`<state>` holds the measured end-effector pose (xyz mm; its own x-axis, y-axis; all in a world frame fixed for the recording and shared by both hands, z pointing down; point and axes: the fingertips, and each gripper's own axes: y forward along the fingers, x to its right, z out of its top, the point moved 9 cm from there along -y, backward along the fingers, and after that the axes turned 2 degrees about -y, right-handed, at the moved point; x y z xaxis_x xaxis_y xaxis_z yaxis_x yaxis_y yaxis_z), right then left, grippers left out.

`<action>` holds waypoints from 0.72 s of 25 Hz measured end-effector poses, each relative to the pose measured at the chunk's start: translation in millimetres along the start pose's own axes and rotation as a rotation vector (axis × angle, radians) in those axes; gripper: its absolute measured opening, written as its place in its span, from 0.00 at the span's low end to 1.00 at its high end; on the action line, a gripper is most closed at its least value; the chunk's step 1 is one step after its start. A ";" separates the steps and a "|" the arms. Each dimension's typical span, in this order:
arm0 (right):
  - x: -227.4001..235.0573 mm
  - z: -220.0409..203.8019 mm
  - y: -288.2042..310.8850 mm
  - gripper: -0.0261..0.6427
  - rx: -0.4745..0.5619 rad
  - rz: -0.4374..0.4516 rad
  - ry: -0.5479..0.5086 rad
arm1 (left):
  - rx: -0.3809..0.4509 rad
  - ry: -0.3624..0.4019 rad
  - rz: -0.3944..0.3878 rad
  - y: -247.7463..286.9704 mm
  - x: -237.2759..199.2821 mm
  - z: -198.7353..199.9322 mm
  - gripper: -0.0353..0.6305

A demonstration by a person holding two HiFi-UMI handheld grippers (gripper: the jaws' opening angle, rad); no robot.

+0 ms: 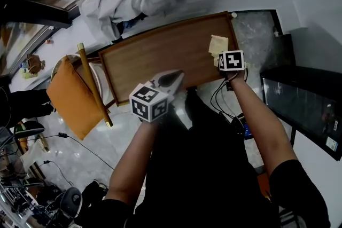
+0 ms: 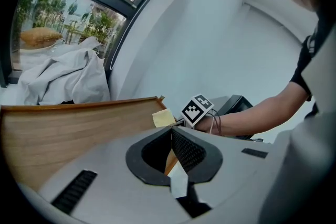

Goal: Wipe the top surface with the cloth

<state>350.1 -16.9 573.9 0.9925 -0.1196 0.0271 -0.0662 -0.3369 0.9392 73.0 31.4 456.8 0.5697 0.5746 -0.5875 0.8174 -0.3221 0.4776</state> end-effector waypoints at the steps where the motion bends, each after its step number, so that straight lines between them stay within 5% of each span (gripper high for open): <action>1: 2.6 0.7 -0.8 0.09 -0.003 -0.016 0.000 | -0.002 0.000 -0.002 1.0 0.4 0.0 0.07; 15: 15.8 -3.4 -7.9 0.09 -0.035 -0.275 0.042 | 0.023 -0.009 0.008 -14.1 -9.5 4.1 0.07; 18: 8.8 1.1 -10.5 0.09 0.006 -0.258 0.060 | 0.038 -0.017 0.024 -29.0 -14.6 2.2 0.07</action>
<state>359.4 -15.5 564.0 0.9810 0.0261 -0.1925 0.1891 -0.3545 0.9157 41.2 30.7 450.1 0.5906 0.5538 -0.5869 0.8057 -0.3642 0.4670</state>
